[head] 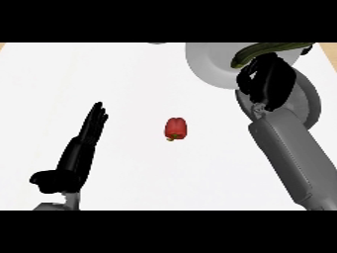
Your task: Pick the squash from the plate and place it in the pan
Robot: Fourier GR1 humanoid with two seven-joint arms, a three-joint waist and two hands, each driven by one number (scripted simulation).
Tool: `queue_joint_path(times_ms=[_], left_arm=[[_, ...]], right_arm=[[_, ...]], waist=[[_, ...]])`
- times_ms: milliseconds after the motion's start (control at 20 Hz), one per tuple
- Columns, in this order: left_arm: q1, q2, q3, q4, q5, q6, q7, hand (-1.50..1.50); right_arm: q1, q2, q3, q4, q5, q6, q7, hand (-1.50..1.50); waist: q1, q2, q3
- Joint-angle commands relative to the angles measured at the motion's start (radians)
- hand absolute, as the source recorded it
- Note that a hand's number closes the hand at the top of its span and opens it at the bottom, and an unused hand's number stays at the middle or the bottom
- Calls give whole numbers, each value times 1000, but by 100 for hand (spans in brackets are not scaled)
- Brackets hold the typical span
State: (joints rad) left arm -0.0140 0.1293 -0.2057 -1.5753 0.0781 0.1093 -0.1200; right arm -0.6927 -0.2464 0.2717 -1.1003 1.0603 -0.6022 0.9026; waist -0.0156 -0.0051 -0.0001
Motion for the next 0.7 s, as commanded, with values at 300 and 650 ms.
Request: queue_joint_path(times_ms=[300, 650], left_arm=[[-9, -16, -12, -13, 1, -31, 2, 0], [-22, -37, -4, 11, -23, -24, -15, 0]], right_arm=[[-2, -159, -229, 215, -89, -252, -249, 150], [-26, -161, -347, 468, -288, -385, -595, 150]], waist=[[34, 12, 1], [41, 15, 2]])
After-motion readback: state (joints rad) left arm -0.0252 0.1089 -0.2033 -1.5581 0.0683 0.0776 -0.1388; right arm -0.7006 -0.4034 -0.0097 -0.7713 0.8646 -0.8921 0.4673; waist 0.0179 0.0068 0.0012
